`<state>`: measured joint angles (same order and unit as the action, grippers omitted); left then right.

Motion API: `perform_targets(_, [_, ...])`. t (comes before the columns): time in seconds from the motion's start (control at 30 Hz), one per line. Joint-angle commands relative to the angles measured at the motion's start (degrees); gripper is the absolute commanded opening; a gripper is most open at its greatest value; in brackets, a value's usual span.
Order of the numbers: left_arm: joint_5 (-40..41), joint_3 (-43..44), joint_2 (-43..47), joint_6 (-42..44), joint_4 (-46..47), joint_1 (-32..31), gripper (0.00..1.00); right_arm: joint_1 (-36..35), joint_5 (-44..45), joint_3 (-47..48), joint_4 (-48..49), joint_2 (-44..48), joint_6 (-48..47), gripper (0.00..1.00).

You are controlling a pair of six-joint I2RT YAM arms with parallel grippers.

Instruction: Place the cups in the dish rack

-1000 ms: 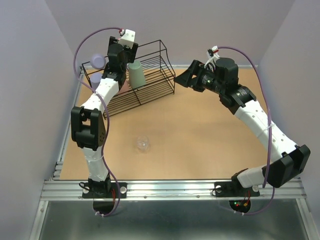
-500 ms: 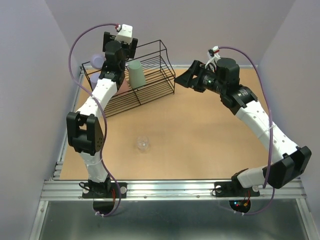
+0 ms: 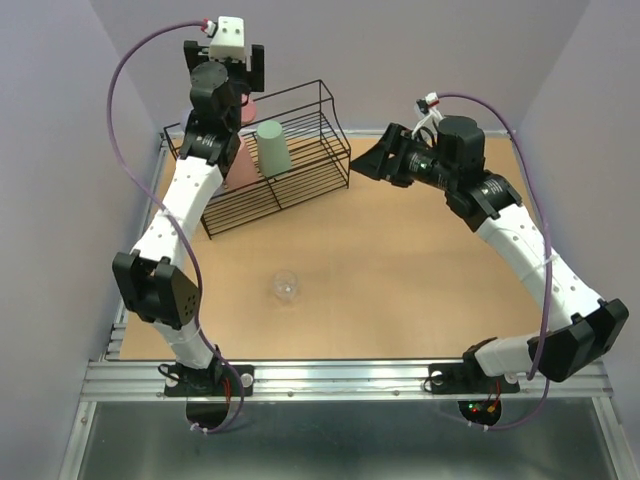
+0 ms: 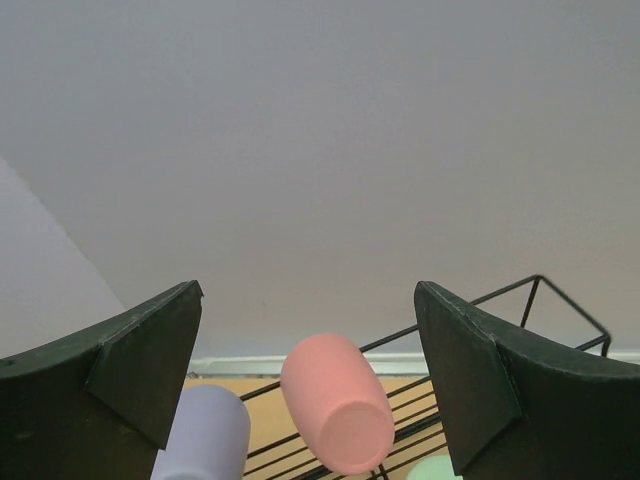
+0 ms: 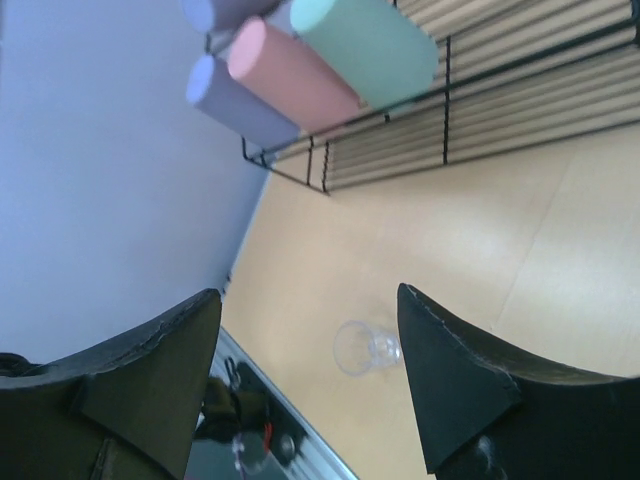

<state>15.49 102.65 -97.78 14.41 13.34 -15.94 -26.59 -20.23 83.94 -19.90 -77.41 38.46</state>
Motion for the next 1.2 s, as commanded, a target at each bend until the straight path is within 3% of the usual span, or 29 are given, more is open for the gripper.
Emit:
perform_targets(0.0, [2.9,3.2,9.9,-8.2,-1.9,-0.1,0.99,0.3,-5.3,6.0,-9.7,-5.0,-5.0,0.75])
perform_targets(0.07, [3.2,3.5,11.7,-11.0,-5.2,-0.1,0.99,-0.9,-4.4,9.7,-17.9,-10.0,-8.6,0.72])
perform_targets(0.3, [3.9,-0.2,20.3,-23.2,-17.9,0.0,0.99,-11.7,0.4,14.8,-29.9,-21.7,-14.7,0.73])
perform_targets(0.5, [3.4,-16.8,33.7,-29.3,-17.6,0.1,0.99,-15.9,-5.0,13.4,-29.5,-26.8,-15.0,0.73])
perform_targets(0.6, [2.4,-21.0,38.0,-30.8,-19.1,0.0,0.99,-18.1,-5.6,14.1,-29.3,-29.6,-15.5,0.73])
perform_targets(1.17, [-1.9,-19.7,42.2,-38.8,-35.6,0.0,0.99,-23.9,-7.5,17.4,-22.0,-40.6,-11.0,0.67])
